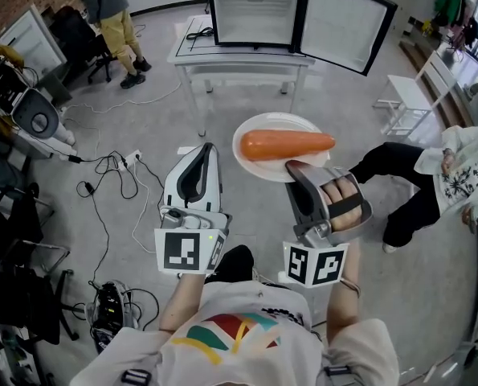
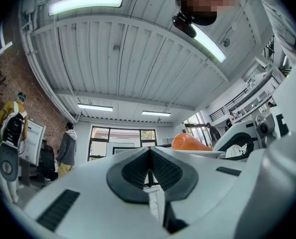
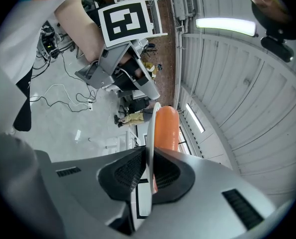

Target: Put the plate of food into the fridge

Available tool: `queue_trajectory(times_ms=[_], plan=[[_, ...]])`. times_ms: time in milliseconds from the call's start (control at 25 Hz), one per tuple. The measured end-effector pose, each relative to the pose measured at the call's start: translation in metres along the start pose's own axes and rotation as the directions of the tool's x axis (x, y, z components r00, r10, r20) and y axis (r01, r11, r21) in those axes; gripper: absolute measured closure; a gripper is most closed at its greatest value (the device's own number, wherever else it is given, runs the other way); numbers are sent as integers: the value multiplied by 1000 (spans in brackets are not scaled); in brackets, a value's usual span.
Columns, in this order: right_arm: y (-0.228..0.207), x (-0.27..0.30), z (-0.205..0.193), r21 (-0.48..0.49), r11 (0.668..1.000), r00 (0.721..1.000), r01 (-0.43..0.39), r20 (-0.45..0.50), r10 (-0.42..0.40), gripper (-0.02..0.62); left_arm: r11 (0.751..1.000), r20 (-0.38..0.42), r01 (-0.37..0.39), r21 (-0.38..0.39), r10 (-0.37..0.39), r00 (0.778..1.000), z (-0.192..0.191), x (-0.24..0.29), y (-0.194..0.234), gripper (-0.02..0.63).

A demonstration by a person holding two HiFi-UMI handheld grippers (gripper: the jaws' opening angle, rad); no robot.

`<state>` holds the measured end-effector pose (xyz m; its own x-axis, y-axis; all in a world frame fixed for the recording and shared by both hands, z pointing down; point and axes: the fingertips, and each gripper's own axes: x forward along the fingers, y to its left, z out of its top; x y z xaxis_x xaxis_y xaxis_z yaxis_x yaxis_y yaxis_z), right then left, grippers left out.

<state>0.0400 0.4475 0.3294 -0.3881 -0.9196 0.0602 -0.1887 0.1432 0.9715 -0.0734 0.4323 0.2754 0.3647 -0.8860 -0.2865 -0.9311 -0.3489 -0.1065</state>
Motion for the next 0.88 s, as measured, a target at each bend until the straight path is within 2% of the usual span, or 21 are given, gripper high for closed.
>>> queue_trajectory(times_ms=[320, 560, 880], plan=[[2, 19, -7, 6, 1000, 1000, 2, 11, -2, 566, 1000, 5, -14, 10, 14, 1000, -8, 13, 10, 600], [2, 39, -19, 2, 1000, 1000, -3, -12, 3, 565, 1000, 14, 12, 0, -12, 1000, -18, 39, 14, 600], [3, 97, -37, -2, 1000, 1000, -11, -26, 10, 563, 1000, 28, 30, -3, -30, 999, -40, 89, 41, 600]])
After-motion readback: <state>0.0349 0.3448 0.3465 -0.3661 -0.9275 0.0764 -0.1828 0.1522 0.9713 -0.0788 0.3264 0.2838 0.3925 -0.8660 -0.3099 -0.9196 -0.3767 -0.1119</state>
